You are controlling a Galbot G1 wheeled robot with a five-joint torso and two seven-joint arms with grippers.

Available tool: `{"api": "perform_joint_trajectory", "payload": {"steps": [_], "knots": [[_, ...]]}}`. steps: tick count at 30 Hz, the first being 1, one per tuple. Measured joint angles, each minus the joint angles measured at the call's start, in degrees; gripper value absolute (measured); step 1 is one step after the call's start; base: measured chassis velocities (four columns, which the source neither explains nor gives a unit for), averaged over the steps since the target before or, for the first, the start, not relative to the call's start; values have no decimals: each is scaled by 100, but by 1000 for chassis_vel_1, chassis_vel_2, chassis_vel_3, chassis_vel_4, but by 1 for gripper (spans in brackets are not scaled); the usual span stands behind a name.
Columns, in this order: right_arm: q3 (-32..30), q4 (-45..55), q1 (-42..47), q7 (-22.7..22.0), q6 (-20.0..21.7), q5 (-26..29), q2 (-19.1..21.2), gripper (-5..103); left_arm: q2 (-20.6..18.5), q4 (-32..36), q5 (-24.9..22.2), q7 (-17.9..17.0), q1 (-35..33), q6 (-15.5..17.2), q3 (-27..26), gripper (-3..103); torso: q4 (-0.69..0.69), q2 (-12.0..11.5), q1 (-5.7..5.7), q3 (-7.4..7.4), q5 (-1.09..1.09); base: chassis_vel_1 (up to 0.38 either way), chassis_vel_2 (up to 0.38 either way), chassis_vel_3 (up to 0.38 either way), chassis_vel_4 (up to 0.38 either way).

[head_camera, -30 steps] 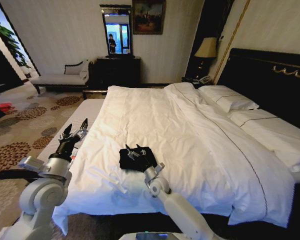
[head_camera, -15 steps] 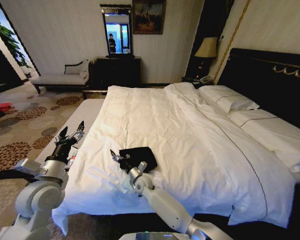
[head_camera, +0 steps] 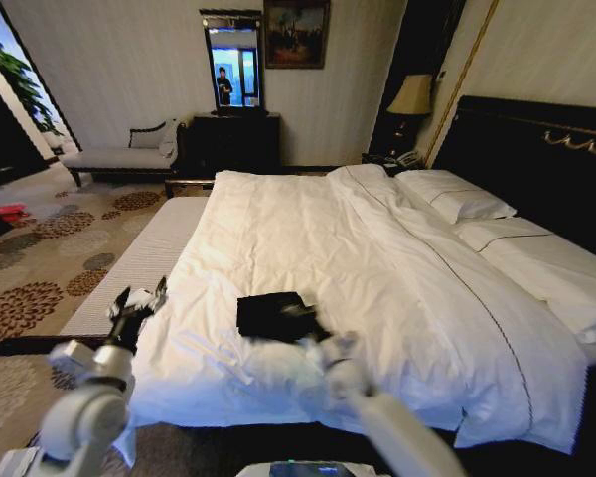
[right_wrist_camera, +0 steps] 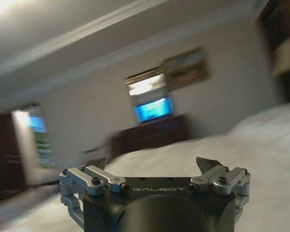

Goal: Fold the clothes on the bed.

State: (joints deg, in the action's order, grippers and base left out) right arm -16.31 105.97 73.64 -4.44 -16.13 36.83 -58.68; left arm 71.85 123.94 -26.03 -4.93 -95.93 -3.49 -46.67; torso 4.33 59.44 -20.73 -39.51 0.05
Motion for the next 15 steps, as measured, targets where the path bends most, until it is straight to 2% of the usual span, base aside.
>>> {"api": "perform_joint_trajectory", "payload": {"steps": [1, 2, 3, 6, 7, 10, 15], "knots": [[0, 0, 0, 0, 0, 0, 0, 100, 0, 0, 0, 0, 0, 0, 0, 100, 0, 0, 0, 0, 0, 0, 0, 0, 0], [-457, 244, 360, -72, 94, -128, 115, 100, 124, -9, 148, 73, -67, -127, 84, 100, -2, 1, 0, 1, -5, 0, 0, 0, 0], [-821, 504, 716, -136, 150, -239, 177, 100, 285, 13, 243, 89, -116, -179, 192, 100, 4, 1, 1, 1, -4, 0, 0, 0, 0], [-1759, 1186, 1605, -349, 214, -403, 124, 100, 584, 200, 475, 114, -194, -200, 460, 100, 1, 3, 2, 2, -3, 0, 0, 0, 0], [-1759, 1186, 1605, -349, 214, -403, 124, 100, 584, 200, 475, 114, -194, -200, 460, 100, 1, 3, 2, 2, -3, 0, 0, 0, 0], [-2493, 1680, 2313, -464, 220, -573, -186, 100, 640, 300, 617, 211, -267, -209, 645, 100, -1, 2, 1, 0, -3, 0, 0, 0, 0], [-2892, 2029, 2838, -442, 224, -744, -361, 100, 595, 518, 435, 339, -329, -170, 866, 100, 2, 2, 1, 1, -5, 0, 0, 0, 0]]}}
